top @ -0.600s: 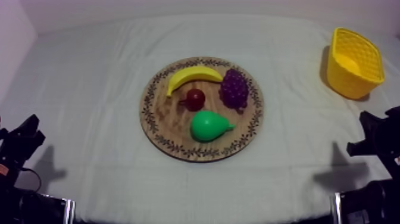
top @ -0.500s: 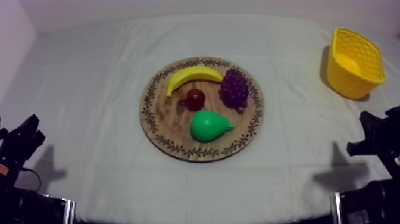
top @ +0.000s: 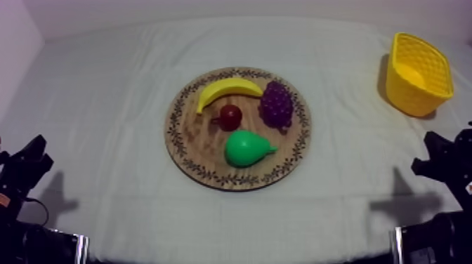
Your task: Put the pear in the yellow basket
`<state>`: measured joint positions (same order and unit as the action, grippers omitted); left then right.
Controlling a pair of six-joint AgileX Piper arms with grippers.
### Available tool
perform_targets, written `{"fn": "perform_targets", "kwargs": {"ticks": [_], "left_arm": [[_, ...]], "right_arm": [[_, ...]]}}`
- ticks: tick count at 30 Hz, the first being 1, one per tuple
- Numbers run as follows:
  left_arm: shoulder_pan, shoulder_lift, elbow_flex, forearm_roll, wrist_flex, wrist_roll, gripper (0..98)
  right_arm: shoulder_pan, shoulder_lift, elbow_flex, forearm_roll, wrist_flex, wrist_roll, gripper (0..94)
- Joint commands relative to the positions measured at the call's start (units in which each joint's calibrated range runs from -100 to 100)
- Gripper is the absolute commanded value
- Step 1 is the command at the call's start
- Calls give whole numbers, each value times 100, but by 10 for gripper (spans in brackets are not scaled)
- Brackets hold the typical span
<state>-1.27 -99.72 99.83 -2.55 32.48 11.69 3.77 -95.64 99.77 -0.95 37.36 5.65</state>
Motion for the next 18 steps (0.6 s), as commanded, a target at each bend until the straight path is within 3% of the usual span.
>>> {"fn": "perform_targets", "kwargs": {"ticks": [1,9,18], "left_arm": [[0,-2,-5,-1,1,1,1],[0,-2,-5,-1,1,1,1],[0,-2,-5,-1,1,1,1]], "right_arm": [[-2,-3,1,0,60,-37,5],[-8,101,-301,8,304,-60,5],[-143,1309,-2596,-138,1019,36,5]]}}
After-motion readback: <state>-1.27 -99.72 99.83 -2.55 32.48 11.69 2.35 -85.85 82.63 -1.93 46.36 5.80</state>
